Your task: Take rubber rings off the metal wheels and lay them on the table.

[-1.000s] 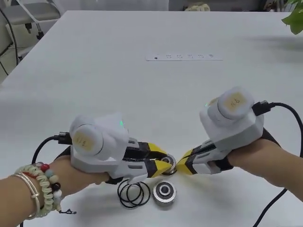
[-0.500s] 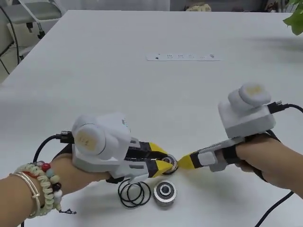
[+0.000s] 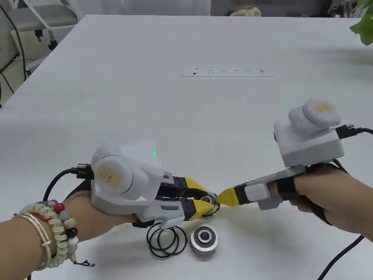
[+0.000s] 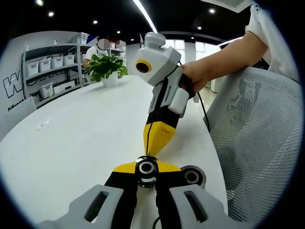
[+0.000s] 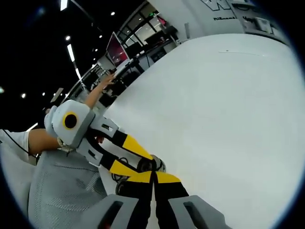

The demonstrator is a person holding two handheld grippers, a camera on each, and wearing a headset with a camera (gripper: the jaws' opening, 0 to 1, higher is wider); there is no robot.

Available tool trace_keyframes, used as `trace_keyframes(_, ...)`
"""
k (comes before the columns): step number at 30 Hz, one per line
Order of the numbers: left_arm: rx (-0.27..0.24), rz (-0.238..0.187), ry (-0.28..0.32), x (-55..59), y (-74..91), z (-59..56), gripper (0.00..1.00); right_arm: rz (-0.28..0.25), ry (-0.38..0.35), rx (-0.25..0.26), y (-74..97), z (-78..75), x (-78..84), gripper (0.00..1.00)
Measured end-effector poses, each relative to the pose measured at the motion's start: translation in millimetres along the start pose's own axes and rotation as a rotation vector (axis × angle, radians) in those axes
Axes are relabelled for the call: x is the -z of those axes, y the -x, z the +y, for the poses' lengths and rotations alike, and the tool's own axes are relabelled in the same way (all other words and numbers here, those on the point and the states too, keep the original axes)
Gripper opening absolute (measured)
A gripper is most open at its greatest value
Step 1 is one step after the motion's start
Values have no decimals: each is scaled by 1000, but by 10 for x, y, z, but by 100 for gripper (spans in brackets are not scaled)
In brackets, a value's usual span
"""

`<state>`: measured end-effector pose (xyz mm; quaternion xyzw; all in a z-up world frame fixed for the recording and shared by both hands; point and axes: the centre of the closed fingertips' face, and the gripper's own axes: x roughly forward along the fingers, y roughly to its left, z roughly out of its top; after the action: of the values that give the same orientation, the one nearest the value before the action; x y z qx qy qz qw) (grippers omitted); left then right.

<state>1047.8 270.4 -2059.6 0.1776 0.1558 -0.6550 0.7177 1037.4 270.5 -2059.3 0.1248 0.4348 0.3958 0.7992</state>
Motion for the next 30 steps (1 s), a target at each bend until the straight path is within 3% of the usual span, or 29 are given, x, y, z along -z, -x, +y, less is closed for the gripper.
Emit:
trace_keyframes(19,1,0,-5,0,-4,-3,8,-6,-1,-28,-10,10,-32,0)
trace_keyframes(26,1,0,-4,1,-6,-2,8,-16,14,-47,-20,78,-71,0)
trace_keyframes(27,1,0,-4,0,-6,-3,8,-18,9,-47,-24,86,-80,0)
trace_keyframes(28,0,2,-3,0,-6,-4,8,-5,11,-15,-29,51,-69,0)
trace_keyframes(29,0,5,-2,-2,-7,-5,8,-19,54,2,-31,32,-99,0)
trace_keyframes(30,-1,8,-3,-2,-7,-5,8,-17,39,-8,-22,53,-95,0)
